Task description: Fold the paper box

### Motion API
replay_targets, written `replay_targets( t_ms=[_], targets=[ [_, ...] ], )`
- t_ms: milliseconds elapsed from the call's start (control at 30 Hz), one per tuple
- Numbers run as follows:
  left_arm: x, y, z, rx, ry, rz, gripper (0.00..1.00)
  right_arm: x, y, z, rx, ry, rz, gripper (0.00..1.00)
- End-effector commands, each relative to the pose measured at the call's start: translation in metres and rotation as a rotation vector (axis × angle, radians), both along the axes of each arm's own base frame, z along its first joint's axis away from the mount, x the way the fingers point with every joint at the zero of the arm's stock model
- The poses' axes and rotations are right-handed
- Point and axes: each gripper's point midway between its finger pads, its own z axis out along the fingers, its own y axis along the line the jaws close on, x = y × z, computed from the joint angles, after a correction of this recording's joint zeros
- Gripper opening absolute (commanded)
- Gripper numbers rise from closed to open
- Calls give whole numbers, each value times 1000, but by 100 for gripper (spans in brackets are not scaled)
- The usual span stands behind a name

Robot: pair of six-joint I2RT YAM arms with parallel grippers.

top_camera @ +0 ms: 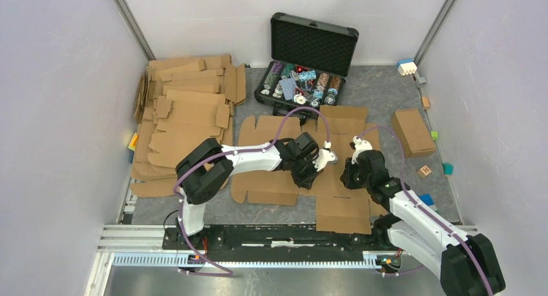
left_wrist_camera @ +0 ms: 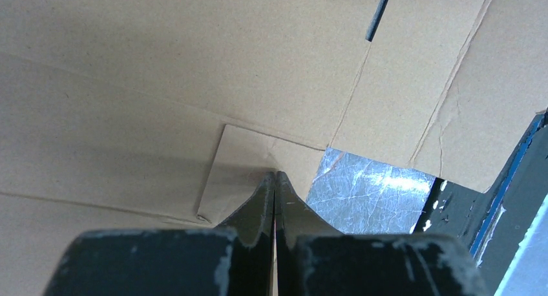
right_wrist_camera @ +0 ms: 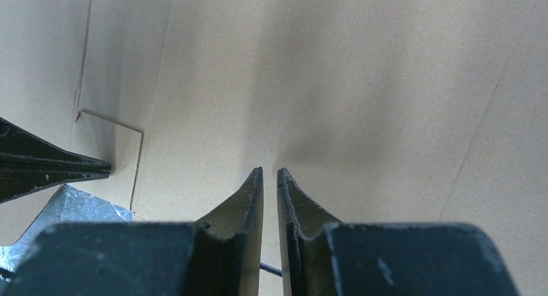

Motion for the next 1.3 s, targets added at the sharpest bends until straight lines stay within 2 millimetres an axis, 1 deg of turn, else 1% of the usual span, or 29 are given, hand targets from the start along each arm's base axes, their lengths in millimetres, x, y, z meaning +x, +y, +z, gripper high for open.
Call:
replay_targets(
  t_ms=[0, 67, 100, 167, 233, 267, 300, 367, 433, 500, 567, 667, 767, 833, 900, 967, 1033, 1167, 1267],
  targets=[
    [-8, 16, -23, 91, 41, 16, 2, 9, 1, 17, -3, -49, 12, 19],
    [-3, 17, -23, 93, 38, 44, 2, 10, -1, 27, -9, -54, -13, 21],
    [1, 20, -24, 100, 38, 64, 2, 11, -3, 32, -9, -51, -29, 28],
    [8, 26, -28, 123, 41, 112, 2, 12, -11, 42, -27, -45, -88, 44],
    [14, 33, -30, 140, 51, 164, 3, 8, -22, 48, -46, -11, -170, 69],
    [17, 37, -31, 144, 61, 195, 5, 6, -29, 51, -61, 4, -223, 86],
    [20, 41, -33, 151, 78, 229, 5, 2, -38, 54, -81, 23, -281, 98],
    [25, 49, -36, 162, 105, 287, 5, -3, -56, 63, -126, 49, -400, 98],
    [30, 56, -38, 173, 113, 330, 5, -9, -72, 73, -183, 66, -479, 98],
    [33, 61, -39, 179, 106, 361, 5, -20, -83, 75, -219, 101, -542, 98],
    [34, 62, -38, 173, 101, 380, 5, -32, -81, 65, -200, 164, -552, 98],
    [35, 61, -36, 153, 101, 389, 4, -55, -67, 43, -139, 297, -555, 98],
    [37, 61, -33, 144, 92, 394, 4, -76, -70, 33, -153, 407, -621, 98],
    [36, 60, -32, 140, 91, 393, 3, -87, -67, 24, -135, 469, -642, 98],
    [37, 60, -30, 136, 86, 392, 3, -101, -58, 8, -81, 542, -666, 98],
    [37, 61, -30, 134, 85, 392, 3, -111, -53, -6, -35, 589, -701, 98],
    [36, 61, -30, 131, 85, 391, 3, -114, -54, -11, -11, 600, -751, 98],
    [36, 60, -30, 126, 84, 391, 3, -114, -58, -14, 29, 592, -845, 98],
    [35, 59, -29, 121, 93, 385, 3, -126, -58, -33, 72, 631, -921, 97]
  ],
)
